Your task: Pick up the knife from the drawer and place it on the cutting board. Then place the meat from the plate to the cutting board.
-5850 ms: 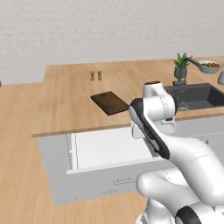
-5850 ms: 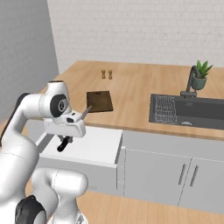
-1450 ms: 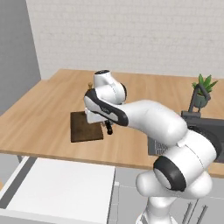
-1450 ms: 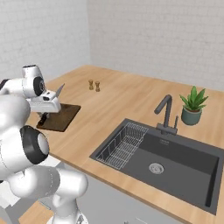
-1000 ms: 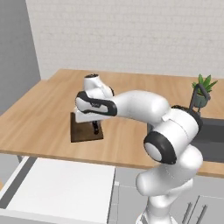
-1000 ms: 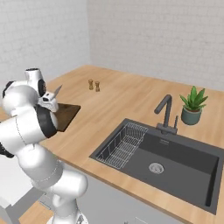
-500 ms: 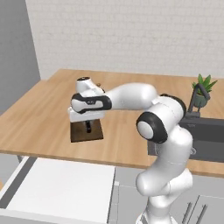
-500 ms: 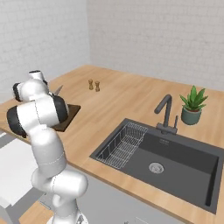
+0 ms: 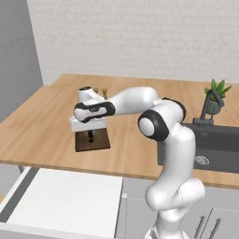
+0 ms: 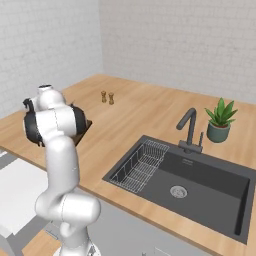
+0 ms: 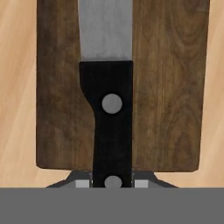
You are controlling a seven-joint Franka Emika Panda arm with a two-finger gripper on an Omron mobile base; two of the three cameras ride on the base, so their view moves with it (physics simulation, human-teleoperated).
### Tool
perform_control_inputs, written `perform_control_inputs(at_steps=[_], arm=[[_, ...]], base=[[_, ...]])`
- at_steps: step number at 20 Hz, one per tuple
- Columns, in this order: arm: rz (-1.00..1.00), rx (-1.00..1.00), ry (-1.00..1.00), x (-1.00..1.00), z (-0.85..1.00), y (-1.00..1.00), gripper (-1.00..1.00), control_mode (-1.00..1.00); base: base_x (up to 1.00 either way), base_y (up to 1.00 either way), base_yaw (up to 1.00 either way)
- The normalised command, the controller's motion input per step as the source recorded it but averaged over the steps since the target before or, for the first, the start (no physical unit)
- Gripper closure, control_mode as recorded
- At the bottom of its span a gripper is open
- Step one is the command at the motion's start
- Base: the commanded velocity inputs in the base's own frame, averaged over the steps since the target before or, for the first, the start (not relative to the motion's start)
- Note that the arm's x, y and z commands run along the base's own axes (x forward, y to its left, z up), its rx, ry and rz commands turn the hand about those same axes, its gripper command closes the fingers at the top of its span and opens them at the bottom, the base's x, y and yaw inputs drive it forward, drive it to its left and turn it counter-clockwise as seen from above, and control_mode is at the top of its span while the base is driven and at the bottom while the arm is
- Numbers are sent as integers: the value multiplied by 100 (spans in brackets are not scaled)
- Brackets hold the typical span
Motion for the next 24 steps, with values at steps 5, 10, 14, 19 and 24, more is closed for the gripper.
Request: perform_control_inputs(at_steps=[5,10,14,19,24], arm=[[0,0,8,17,-16,14,100,-100],[0,0,0,29,-48,13,100,-100],[0,0,0,41,-47,9,100,-100],[0,0,4,34,-37,1,100,-100],[0,0,5,11,-29,13,-100,-100]], base=[[0,0,0],[0,0,0],[0,0,0],[0,0,0],[0,0,0]])
